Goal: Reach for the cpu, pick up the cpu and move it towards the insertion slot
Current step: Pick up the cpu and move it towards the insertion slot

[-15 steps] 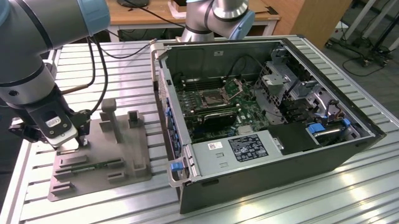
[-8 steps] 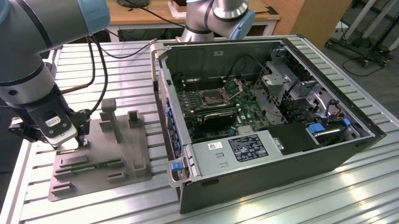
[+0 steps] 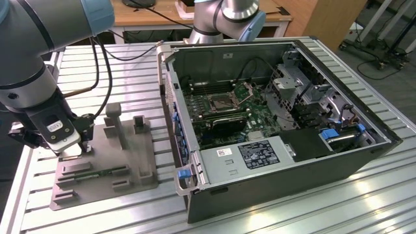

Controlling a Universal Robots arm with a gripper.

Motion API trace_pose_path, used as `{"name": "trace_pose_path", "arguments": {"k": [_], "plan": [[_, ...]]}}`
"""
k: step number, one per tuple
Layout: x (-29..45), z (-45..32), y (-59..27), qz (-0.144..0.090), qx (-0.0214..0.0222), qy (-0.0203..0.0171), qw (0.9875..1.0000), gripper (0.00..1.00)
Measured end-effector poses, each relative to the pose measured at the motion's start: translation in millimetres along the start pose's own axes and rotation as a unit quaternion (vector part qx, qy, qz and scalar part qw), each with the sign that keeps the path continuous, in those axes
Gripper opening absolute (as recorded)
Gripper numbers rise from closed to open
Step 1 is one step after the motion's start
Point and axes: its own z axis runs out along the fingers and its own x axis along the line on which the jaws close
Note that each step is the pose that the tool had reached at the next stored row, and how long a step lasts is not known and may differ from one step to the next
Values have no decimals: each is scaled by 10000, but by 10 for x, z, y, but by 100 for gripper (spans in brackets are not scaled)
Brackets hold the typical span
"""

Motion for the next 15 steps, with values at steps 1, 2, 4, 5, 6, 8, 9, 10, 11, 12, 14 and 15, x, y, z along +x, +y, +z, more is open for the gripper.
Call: {"name": "trace_pose_path", "arguments": {"k": [1,2,4,5,6,8,9,10,11,12,14,15], "plan": [[0,-6,0,0,1,1,10000,54],[0,-11,0,0,1,1,10000,54],[0,-19,1,0,0,0,10000,54],[0,-25,1,0,0,1,10000,54],[0,-31,1,0,0,1,10000,54],[-1,-39,2,0,-1,-1,10000,54],[-1,-39,2,0,-1,-2,10000,54],[-1,-41,2,0,-1,-1,10000,54],[0,-46,2,0,0,0,10000,54],[0,-49,2,0,0,1,10000,54],[-1,-55,3,0,0,0,10000,54],[-1,-56,3,0,-1,0,10000,54]]}}
